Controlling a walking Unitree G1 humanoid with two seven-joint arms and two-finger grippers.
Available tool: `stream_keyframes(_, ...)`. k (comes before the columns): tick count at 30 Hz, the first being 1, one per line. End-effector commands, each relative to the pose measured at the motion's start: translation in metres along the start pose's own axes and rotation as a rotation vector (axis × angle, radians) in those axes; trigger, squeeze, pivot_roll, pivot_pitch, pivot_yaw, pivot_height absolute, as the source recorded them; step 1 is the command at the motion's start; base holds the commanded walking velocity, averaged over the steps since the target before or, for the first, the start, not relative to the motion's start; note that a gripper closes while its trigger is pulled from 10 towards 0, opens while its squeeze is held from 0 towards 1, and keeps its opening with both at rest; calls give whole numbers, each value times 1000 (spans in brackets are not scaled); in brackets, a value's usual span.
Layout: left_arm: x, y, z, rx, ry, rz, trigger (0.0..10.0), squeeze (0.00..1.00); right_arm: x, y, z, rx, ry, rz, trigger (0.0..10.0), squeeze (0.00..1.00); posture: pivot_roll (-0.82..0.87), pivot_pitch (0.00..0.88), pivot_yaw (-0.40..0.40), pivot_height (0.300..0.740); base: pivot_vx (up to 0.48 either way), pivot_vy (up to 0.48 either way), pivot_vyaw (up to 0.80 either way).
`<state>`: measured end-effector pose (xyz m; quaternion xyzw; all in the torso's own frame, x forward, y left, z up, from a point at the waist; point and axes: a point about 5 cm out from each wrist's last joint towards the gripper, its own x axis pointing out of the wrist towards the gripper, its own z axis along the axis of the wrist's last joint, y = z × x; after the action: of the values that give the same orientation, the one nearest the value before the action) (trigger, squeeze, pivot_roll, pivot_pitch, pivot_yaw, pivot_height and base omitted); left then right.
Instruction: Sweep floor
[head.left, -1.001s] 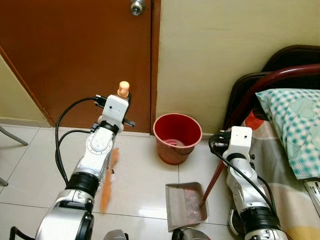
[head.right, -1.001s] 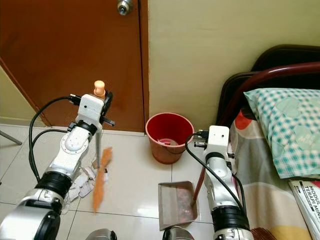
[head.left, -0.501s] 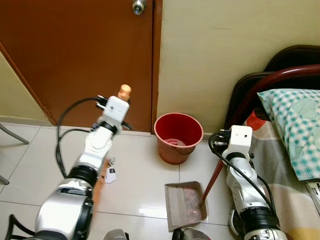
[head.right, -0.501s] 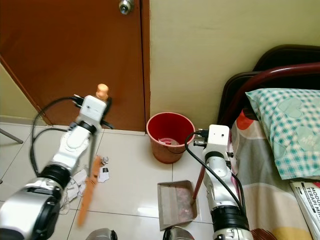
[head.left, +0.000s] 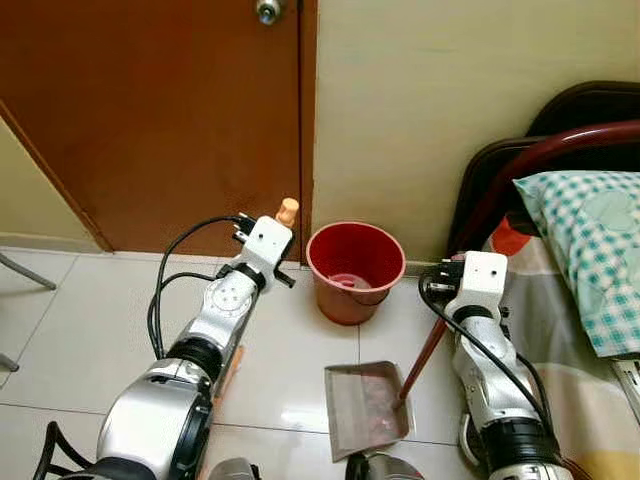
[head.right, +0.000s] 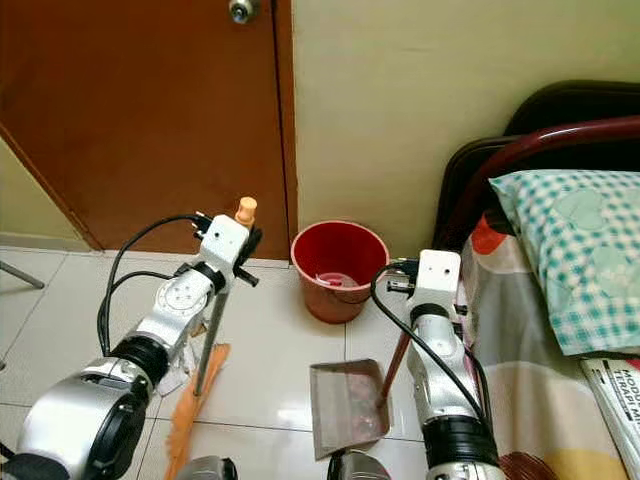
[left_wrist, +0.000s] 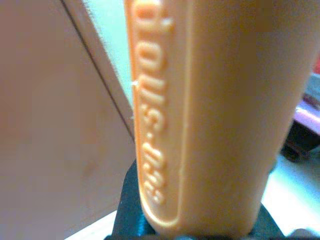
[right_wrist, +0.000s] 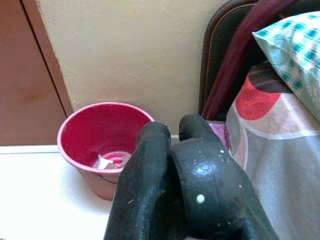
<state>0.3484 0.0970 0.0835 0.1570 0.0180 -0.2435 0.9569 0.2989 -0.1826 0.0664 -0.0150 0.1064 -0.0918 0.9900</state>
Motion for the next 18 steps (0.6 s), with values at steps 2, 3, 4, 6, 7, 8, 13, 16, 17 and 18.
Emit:
stream_keyframes(2,0,-15,-2,-59,-12,-41,10000,0,4,4,10,6,-40,6,10000,0,-65,117,-7,740,0,0,0)
stream_keyframes(3,0,-18,-1,-73,-26,-44,10000,0,5,4,12,8,-46,4,10000,0,-65,117,-7,740,0,0,0)
stream_keyframes(4,0,-20,-1,-82,-35,-47,10000,0,6,4,13,9,-51,2,10000,0,-65,117,-7,740,0,0,0)
stream_keyframes(6,-1,-24,0,-90,-54,-57,10000,0,8,3,18,18,-72,-3,10000,0,-55,115,-9,740,0,0,0)
stream_keyframes(7,-3,-29,1,-97,-78,-67,10000,0,11,2,23,22,-94,-8,10000,0,-55,115,-9,740,0,0,0)
stream_keyframes(8,-4,-32,2,-108,-94,-71,10000,0,13,2,26,22,-103,-13,10000,0,-45,113,-10,740,0,0,0)
stream_keyframes(13,-10,-48,6,-144,-155,-112,10000,0,19,3,35,31,-134,-32,10000,0,-32,112,-10,740,0,0,0)
stream_keyframes(16,-11,-57,13,-156,-188,-144,10000,0,22,6,37,24,-134,-41,10000,0,-24,109,-9,740,0,0,0)
stream_keyframes(17,-12,-61,16,-160,-202,-155,10000,0,23,7,37,26,-135,-42,10000,0,-24,109,-9,740,0,0,0)
stream_keyframes(18,-12,-61,16,-160,-202,-155,10000,0,23,7,37,26,-135,-42,10000,0,-24,109,-9,740,0,0,0)
